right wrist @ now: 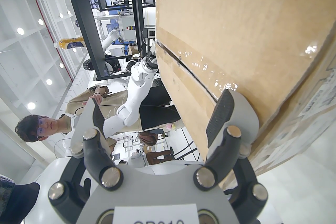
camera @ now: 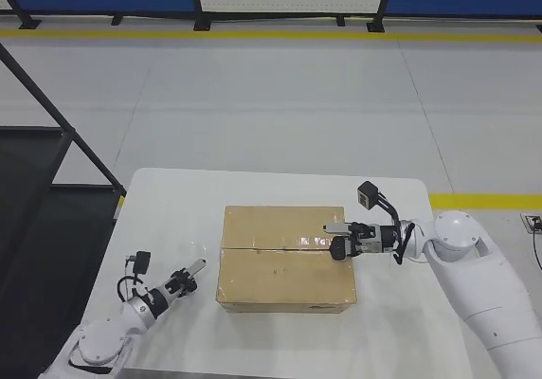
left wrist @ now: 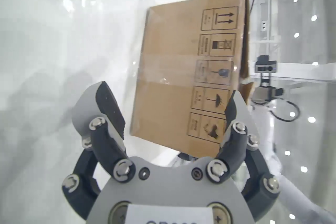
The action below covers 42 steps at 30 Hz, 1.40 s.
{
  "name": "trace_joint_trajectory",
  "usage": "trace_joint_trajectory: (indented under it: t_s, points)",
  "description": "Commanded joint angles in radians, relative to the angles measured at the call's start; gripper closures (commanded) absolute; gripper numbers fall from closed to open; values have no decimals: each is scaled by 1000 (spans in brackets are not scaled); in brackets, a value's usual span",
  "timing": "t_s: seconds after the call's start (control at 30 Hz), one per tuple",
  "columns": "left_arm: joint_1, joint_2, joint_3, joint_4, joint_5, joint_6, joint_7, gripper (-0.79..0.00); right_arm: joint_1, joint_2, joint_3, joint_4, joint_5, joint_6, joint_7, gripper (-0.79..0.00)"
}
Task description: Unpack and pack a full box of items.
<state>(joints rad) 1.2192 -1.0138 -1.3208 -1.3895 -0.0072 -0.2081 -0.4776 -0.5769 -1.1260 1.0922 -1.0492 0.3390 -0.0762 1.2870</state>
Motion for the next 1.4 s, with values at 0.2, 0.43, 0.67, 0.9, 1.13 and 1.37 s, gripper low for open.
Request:
trace_joint_trajectory:
  t_s: [0.2,0.43,0.67,0.9,1.13,1.37]
  points:
    - [-1,9,17,-31,429,-84,144,-785,0,0,0,0,0,0,0,-785]
    - [18,22,11,-31,778,-138,272,-785,0,0,0,0,0,0,0,-785]
    - [36,16,9,-31,744,-146,351,-785,0,0,0,0,0,0,0,-785]
    - [36,19,35,-58,1024,-2,373,-785,0,0,0,0,0,0,0,-785]
    - [-2,1,139,-16,1277,77,430,-785,0,0,0,0,0,0,0,-785]
    - [-61,-21,196,73,1326,59,534,-785,0,0,0,0,0,0,0,-785]
